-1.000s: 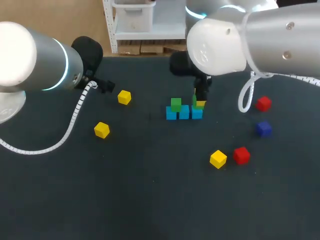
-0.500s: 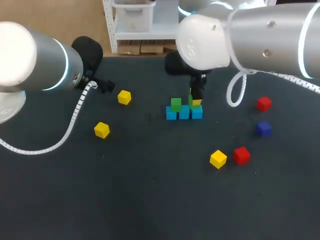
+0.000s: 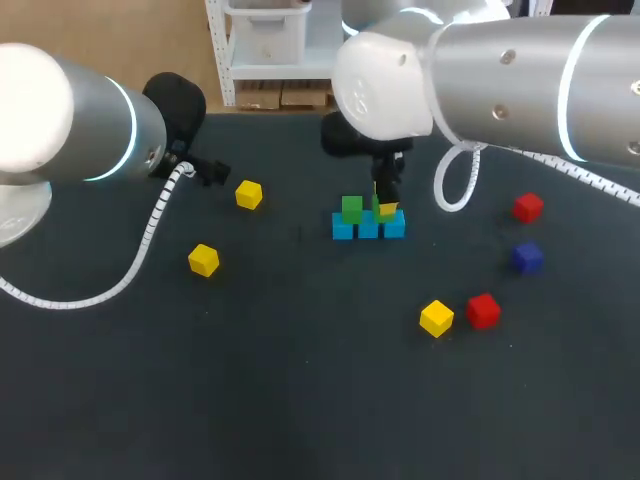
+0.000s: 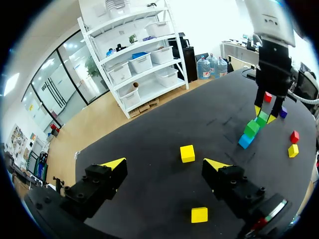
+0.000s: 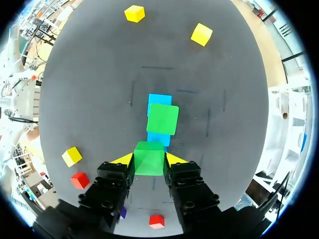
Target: Place the blue cubes, place green cubes on the blue cubes, place the yellow cubes on the green cubes, then place the red cubes on the yellow cubes, and place purple cube on the red cubes.
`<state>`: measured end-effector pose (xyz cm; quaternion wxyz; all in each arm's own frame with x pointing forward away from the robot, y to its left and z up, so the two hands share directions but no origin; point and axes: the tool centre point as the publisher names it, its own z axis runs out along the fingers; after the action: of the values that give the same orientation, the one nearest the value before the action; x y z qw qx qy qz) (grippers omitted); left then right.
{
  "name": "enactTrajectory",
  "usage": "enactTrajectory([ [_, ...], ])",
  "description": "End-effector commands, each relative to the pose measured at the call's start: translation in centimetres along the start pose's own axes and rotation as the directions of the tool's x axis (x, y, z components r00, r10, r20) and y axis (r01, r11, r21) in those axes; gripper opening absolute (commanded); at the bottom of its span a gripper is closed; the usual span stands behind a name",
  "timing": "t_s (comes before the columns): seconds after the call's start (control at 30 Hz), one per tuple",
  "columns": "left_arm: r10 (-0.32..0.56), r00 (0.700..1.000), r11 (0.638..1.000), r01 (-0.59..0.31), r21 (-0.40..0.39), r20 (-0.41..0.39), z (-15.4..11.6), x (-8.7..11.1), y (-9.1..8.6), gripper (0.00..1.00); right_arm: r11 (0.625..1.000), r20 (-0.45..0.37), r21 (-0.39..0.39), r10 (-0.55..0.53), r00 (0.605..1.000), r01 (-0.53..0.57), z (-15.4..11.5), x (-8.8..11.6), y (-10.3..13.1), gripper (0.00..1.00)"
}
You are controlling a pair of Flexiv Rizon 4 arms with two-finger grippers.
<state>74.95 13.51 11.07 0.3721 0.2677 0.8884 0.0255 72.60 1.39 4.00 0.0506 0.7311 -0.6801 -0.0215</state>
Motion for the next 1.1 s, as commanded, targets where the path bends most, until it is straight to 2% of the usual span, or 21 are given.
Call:
enactTrajectory([
  [0.03, 0.002, 1.000, 1.000, -0.002, 0.004, -0.001, 0.05, -0.05, 0.13, 1.00, 1.000, -0.005, -0.011, 0.001, 1.000, -0.001, 0.08, -0.06, -0.25, 0.00],
  [1.03, 0.002, 1.000, 1.000, -0.002, 0.004, -0.001, 0.05, -0.05, 0.13, 1.00, 0.999, 0.017, -0.032, 0.036, 0.999, -0.035, 0.79, 0.37, -0.31, 0.00],
  [1.1, 0.002, 1.000, 1.000, -0.002, 0.004, -0.001, 0.05, -0.05, 0.13, 1.00, 0.999, 0.018, -0.031, 0.036, 0.999, -0.035, 0.80, 0.35, -0.33, 0.04],
])
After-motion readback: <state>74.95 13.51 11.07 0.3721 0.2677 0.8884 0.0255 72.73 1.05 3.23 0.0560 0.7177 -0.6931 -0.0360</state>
